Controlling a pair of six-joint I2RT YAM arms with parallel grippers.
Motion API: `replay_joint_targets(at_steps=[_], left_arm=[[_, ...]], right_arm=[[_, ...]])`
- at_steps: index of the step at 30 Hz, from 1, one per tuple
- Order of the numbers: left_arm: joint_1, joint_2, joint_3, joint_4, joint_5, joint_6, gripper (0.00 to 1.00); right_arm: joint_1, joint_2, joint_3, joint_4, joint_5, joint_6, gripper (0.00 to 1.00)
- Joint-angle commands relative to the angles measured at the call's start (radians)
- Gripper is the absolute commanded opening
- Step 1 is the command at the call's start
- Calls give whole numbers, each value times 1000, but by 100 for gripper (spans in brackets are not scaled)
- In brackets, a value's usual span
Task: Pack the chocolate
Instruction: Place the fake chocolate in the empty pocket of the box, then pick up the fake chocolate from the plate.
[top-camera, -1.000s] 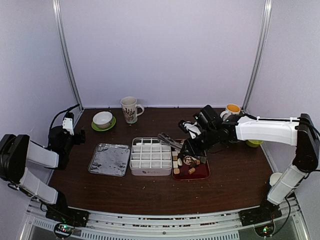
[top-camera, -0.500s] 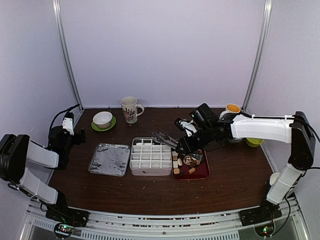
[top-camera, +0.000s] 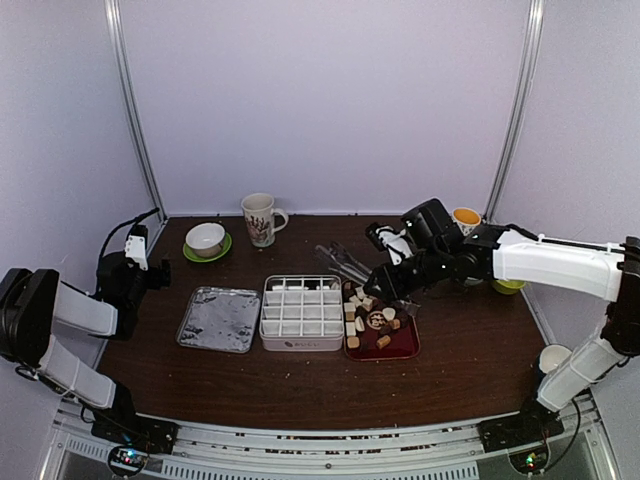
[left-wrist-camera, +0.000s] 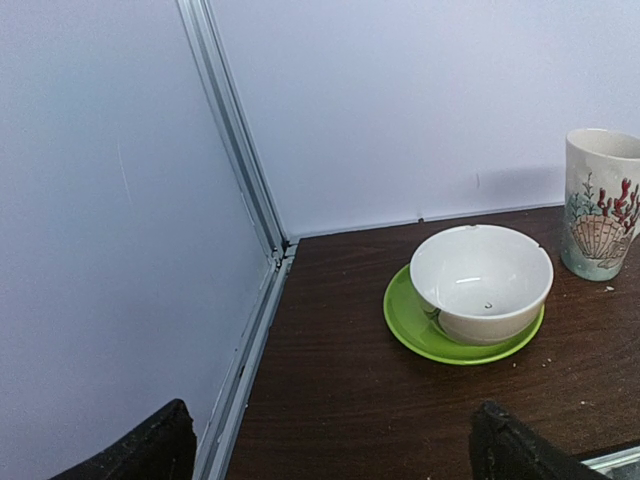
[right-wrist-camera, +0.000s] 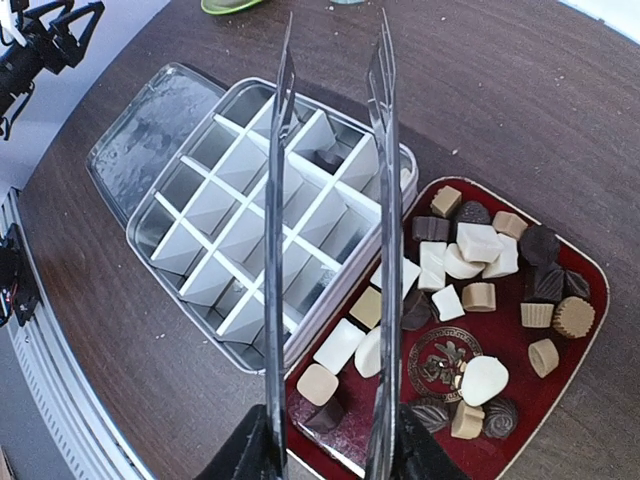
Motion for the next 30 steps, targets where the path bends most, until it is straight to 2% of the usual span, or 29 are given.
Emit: replay_joint_targets(at_steps=[1, 3, 16, 22, 30], left_arm=[[7, 5, -4, 48, 9, -8, 98], [8, 5, -3, 49, 9, -9, 98], [7, 5, -4, 48, 9, -8, 98], [8, 5, -3, 48, 9, -8, 98], [8, 5, -3, 48, 10, -8, 98]], right_arm=[[5, -118, -70, 41, 75, -9, 43], [4, -157, -113, 61, 93, -10, 47], [1, -295, -220, -56, 125, -7, 45], [-2, -362, -276, -122, 152, 3, 50], [-10, -405, -325, -144, 131, 30, 48]])
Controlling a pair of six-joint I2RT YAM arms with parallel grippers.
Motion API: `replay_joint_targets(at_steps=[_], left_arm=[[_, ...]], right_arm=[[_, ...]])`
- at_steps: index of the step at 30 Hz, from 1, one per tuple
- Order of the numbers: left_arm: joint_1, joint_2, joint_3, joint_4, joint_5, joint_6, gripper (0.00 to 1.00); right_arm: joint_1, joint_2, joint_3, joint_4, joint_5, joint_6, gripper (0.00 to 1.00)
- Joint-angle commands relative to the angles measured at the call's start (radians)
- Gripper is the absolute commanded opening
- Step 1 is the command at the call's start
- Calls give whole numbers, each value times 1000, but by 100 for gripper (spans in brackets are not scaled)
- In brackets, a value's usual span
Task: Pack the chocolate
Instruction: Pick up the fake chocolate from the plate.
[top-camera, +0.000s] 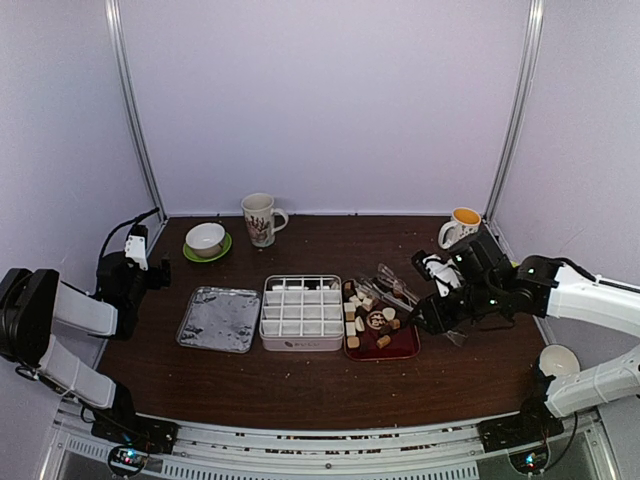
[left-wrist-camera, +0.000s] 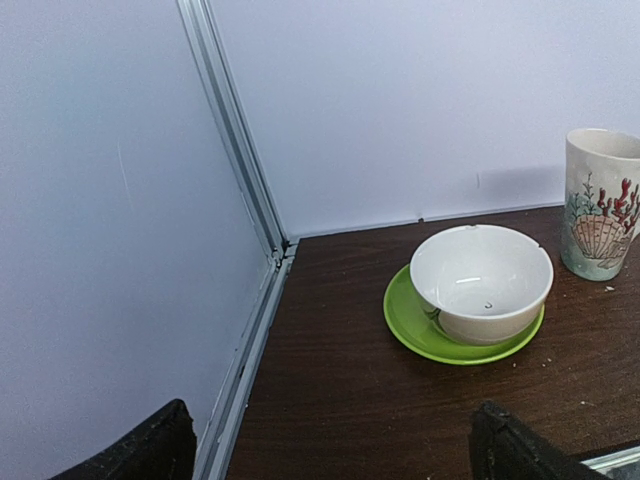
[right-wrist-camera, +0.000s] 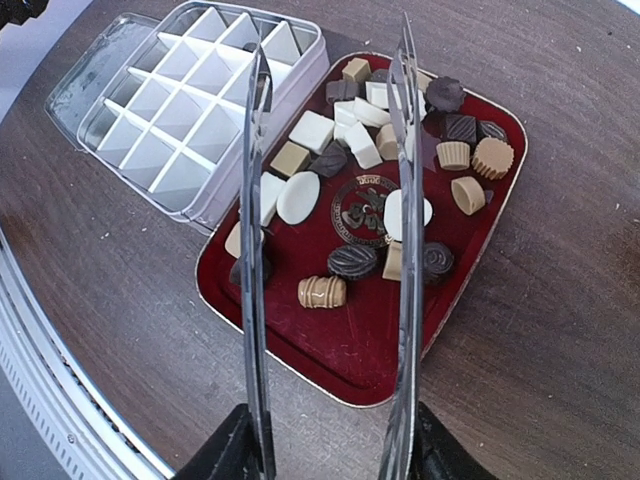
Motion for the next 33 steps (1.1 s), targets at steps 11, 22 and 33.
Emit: replay_joint_targets(at_steps=[11, 22, 33], left_arm=[[8, 5, -4, 49, 9, -8, 98], [8, 5, -4, 48, 9, -9, 98], [8, 5, -4, 50, 9, -8, 98]], right_arm=[[-13, 5, 4, -146, 15, 34, 49], [-14, 79, 50, -208, 12, 19, 48], [-14, 189, 131, -177, 22, -13, 42]])
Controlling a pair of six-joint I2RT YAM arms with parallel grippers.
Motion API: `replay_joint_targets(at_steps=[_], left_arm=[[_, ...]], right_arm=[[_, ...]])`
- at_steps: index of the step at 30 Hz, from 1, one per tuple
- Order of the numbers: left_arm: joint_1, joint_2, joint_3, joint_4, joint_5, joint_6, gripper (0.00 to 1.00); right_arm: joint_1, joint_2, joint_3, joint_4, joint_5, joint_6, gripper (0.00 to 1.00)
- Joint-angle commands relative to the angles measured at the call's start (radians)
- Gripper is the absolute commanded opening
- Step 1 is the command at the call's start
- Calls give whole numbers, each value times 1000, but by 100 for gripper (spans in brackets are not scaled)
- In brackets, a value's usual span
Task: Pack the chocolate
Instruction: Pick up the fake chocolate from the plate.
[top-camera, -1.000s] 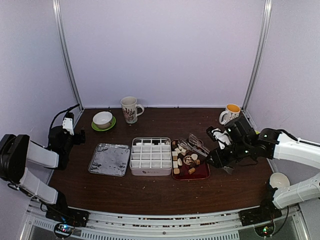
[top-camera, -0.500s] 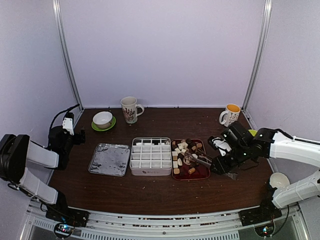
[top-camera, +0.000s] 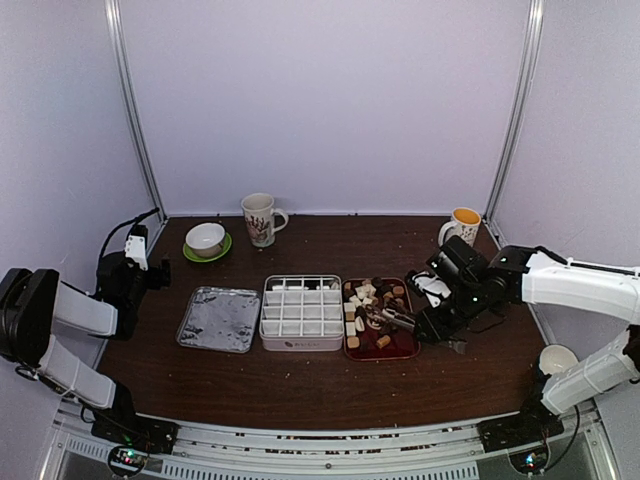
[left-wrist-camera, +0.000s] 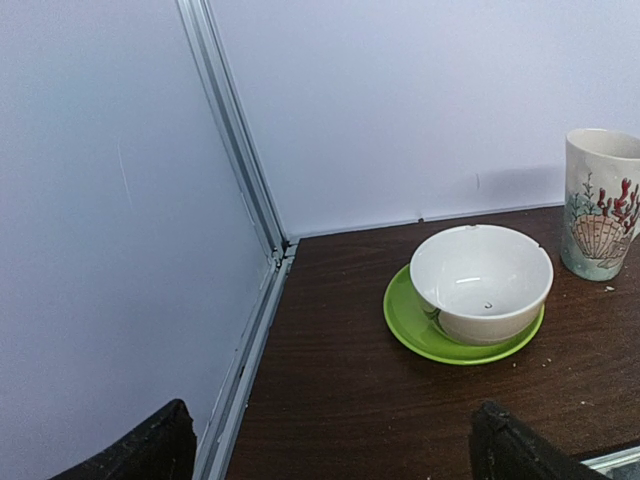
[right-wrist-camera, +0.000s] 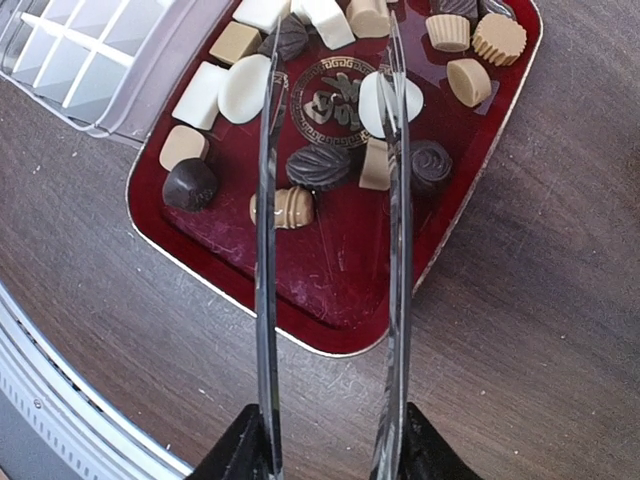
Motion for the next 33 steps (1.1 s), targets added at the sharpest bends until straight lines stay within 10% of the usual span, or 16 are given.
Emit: replay_joint_targets(at_steps=[1, 33], left_arm=[[7, 5, -4, 48, 9, -9, 98], [8, 5, -3, 49, 9, -9, 98]], right_arm=[[-3, 24, 54, 27, 23, -23, 41], [-4, 144, 147, 40, 46, -76, 29]])
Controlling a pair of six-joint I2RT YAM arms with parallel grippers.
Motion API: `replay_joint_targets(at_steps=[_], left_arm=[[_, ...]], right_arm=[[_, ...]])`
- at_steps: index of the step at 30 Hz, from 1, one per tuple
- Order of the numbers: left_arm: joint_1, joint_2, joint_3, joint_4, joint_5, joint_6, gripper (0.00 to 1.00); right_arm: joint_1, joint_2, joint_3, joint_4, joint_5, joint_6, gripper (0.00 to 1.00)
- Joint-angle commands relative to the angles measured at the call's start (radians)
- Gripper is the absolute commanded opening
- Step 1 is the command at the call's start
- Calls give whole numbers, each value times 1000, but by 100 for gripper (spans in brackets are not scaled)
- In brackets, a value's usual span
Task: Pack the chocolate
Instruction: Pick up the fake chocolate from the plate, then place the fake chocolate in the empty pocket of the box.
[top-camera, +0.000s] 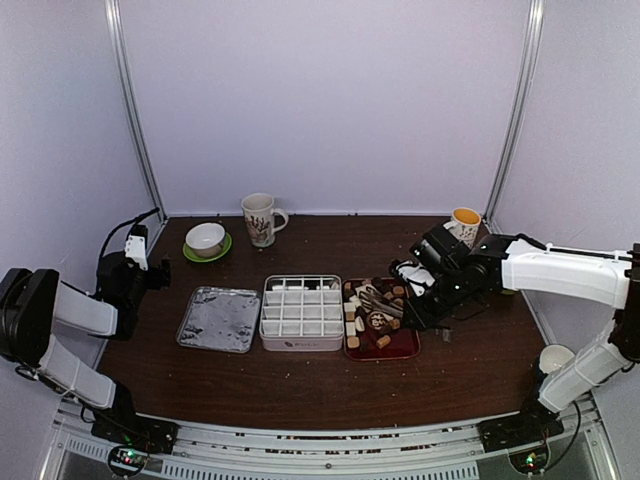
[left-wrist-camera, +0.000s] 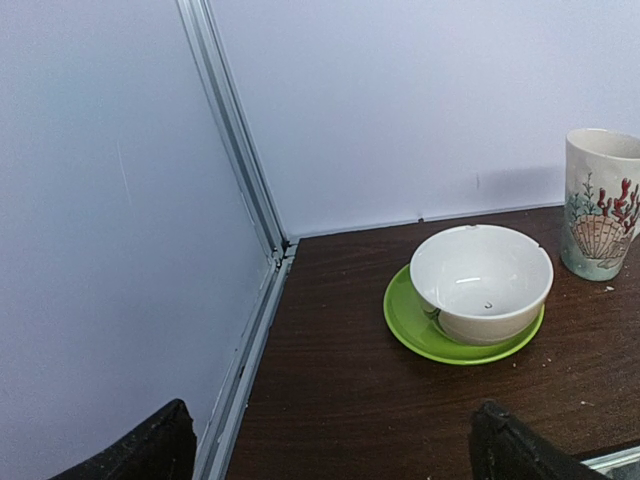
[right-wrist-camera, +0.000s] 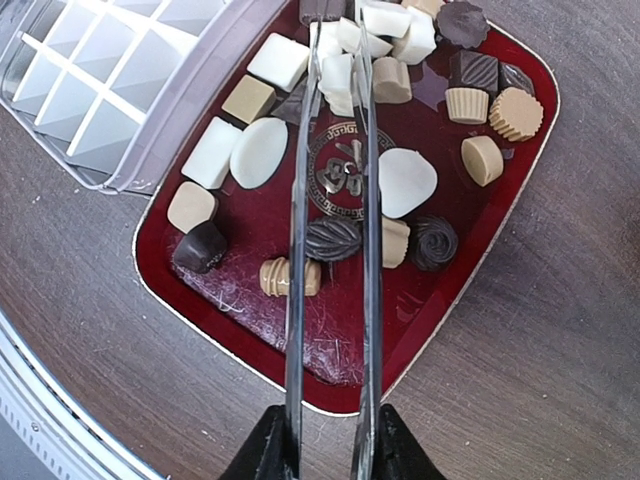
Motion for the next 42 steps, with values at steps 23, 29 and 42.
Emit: replay_joint_targets(at_steps=[23, 29, 42], left_arm=[[8, 5, -3, 49, 9, -8, 98], [8, 5, -4, 49, 9, -8, 98], [8, 5, -3, 49, 10, -8, 98]], right_arm=[[-4, -75, 94, 26, -47, -5, 21], [-3, -90, 97, 116, -142, 23, 20], [26, 64, 145, 349, -240, 106, 20]])
